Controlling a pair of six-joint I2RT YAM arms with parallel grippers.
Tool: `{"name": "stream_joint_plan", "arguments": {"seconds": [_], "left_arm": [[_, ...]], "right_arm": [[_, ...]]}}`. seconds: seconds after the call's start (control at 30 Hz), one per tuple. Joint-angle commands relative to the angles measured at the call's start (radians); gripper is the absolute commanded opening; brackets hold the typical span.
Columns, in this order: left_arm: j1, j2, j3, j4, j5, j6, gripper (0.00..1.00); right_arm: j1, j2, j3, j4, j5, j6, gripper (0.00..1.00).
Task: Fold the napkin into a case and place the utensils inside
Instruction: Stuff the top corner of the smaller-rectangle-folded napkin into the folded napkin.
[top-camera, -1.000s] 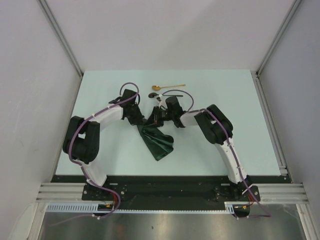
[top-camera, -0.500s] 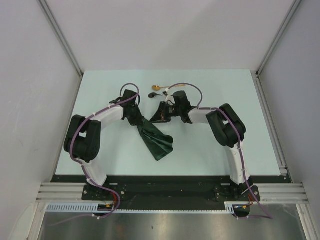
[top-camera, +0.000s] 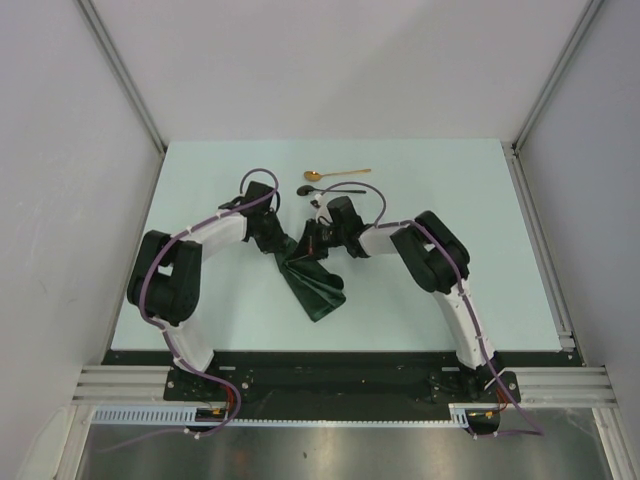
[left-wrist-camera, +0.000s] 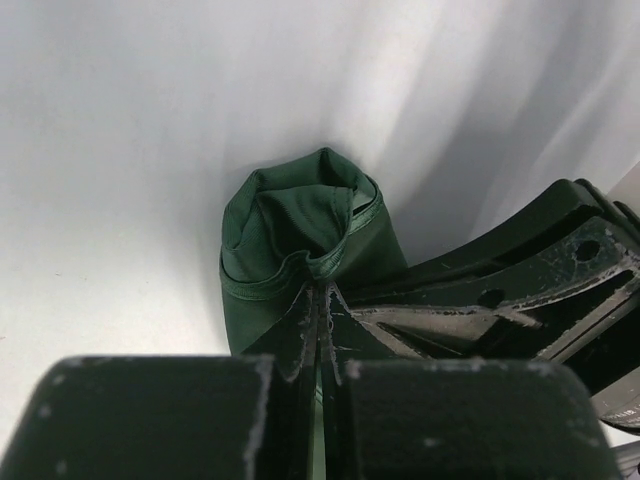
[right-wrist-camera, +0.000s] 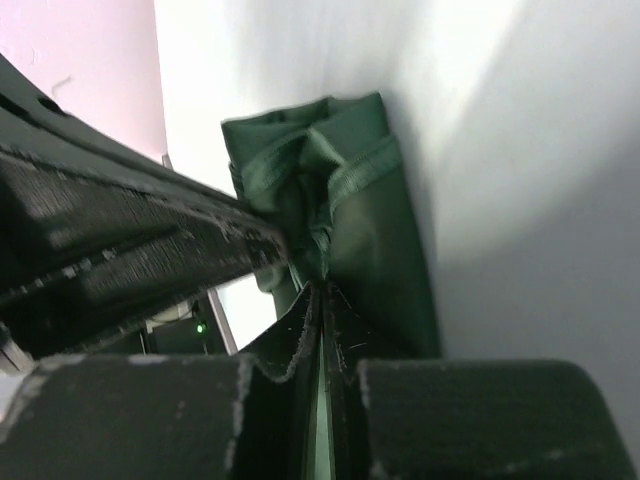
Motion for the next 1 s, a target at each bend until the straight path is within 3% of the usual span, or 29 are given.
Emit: {"name": "stream_joint_plan", "arguments": {"seconds": [0.0,0.27,0.47,0.7,0.97], "left_arm": [[0.007,-0.043,-0.025,0.030,0.023,-0.025,0.00],[0.015,-0.040,-0.056,0.051,0.020,-0.041,0.00],[0.039,-0.009,-0.036,0.065,0.049,-0.042,0.00],[0.041,0.003,-0.056,0.090,0.069,-0.047,0.00],[0.041,0.000,-0.053,0.090,0.083,-0.039,0.00]], "right_arm": [[0.028,0.048,0.045,0.051,0.108,0.059,0.05],[0.052,0.052,0.041,0.091,0.246,0.131,0.05],[0.042,-0.033,-0.043,0.120,0.210,0.122,0.06],[0.006,-0.214,-0.066,-0.097,0.199,-0.036,0.09],[-0.049,-0.392,-0.230,-0.185,0.219,-0.144,0.12]]}}
